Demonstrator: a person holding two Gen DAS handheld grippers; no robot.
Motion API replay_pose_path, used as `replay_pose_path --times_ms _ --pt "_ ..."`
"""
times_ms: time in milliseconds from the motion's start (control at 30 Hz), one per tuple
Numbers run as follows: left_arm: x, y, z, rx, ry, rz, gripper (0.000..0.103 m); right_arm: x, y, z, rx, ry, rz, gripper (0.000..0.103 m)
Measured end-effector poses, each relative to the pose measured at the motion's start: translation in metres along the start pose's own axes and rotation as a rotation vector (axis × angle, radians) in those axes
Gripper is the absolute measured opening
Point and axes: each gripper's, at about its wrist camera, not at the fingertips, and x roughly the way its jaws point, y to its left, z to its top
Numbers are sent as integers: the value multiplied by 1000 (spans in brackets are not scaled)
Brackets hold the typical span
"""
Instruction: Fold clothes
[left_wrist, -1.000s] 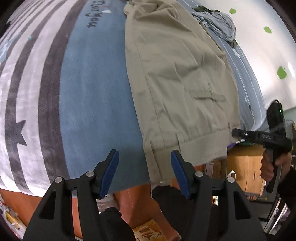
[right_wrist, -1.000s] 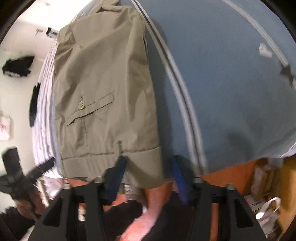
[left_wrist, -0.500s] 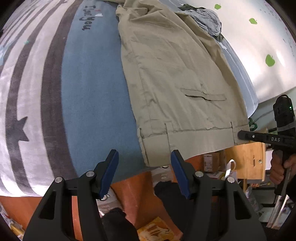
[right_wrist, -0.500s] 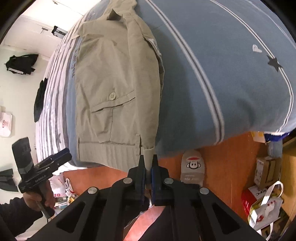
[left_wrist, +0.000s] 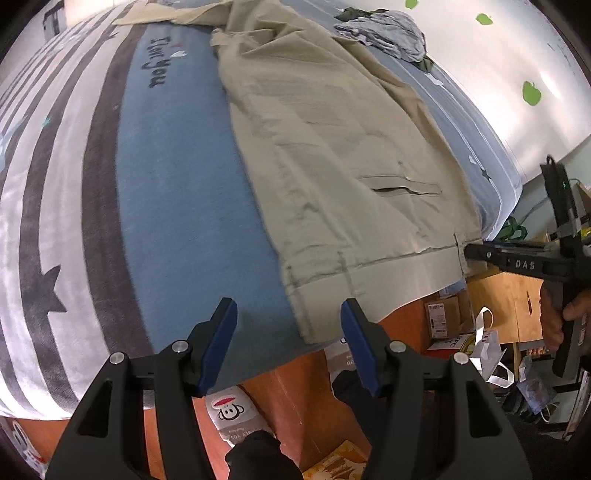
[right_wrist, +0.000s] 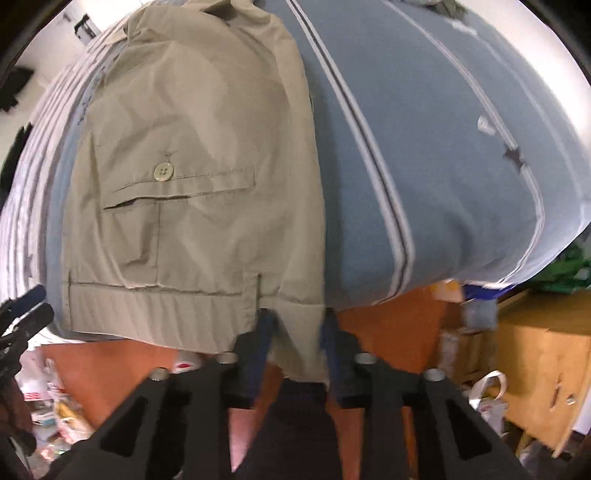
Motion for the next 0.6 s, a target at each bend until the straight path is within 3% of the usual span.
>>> replay_pose_path --times_ms 33,133,400,500,600 --pt "1 -4 2 3 -5 5 56 3 2 22 -2 -10 -22 38" --pt "5 -22 7 22 -22 36 56 -2 -2 36 12 -26 -46 43" --pt "16 -42 6 91 -15 102 56 2 -14 79 55 -46 -49 43" --pt "18 -40 4 85 2 101 56 11 -23 86 63 -60 -37 43" --pt "21 -31 11 6 18 49 56 20 -27 96 74 -61 -12 43"
